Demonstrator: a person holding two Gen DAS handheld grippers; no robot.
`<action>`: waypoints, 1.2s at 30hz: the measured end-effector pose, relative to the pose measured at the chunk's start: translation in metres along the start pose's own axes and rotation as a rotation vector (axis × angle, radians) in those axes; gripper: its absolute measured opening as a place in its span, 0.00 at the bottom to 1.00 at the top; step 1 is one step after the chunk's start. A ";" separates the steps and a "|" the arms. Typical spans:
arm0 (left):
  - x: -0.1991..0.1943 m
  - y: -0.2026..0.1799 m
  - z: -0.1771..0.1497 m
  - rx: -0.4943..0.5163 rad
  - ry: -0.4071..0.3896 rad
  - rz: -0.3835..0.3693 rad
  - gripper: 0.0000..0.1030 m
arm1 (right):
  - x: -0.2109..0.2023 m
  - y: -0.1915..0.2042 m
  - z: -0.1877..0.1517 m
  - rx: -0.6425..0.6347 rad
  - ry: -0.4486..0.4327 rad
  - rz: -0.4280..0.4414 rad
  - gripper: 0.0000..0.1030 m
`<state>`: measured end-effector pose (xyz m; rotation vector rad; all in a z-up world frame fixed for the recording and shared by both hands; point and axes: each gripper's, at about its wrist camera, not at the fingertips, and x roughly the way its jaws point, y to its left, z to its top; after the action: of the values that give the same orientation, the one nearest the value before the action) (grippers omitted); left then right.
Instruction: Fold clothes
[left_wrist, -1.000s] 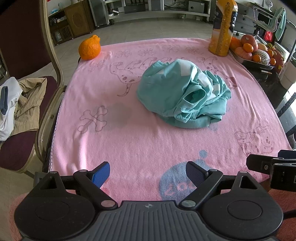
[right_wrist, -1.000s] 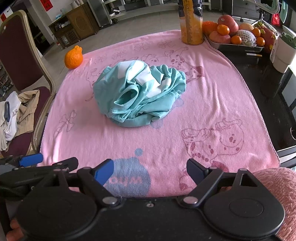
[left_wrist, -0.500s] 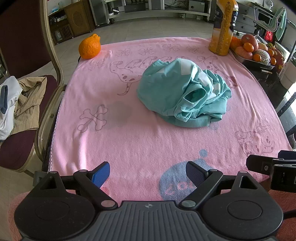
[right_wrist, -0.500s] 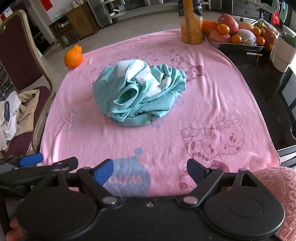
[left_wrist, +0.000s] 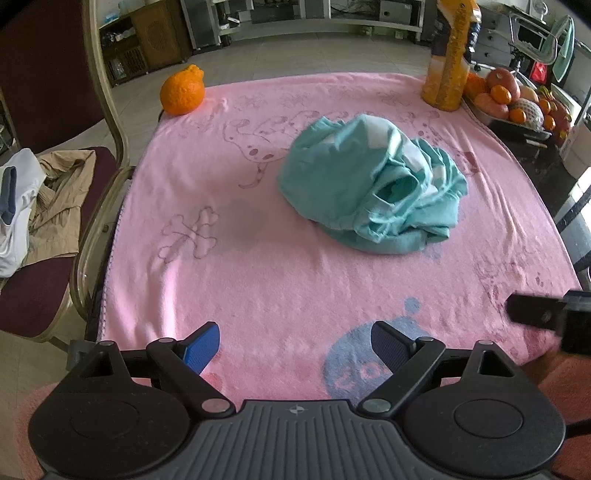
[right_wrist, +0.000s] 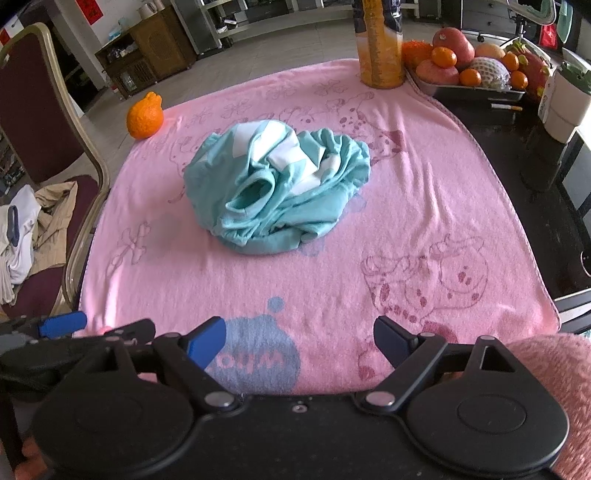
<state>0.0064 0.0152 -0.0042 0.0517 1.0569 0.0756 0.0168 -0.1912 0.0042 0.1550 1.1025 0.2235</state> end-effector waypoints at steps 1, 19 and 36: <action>-0.001 0.004 0.002 -0.007 -0.008 0.009 0.86 | -0.003 0.001 0.004 -0.006 -0.013 -0.004 0.85; 0.044 0.076 0.021 -0.198 0.048 0.021 0.70 | 0.050 0.085 0.100 -0.300 -0.036 0.135 0.72; 0.079 0.117 0.011 -0.267 0.051 -0.052 0.51 | 0.209 0.161 0.104 -0.539 0.180 -0.066 0.50</action>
<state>0.0501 0.1386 -0.0581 -0.2203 1.0904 0.1716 0.1846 0.0164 -0.0928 -0.3881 1.1862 0.4727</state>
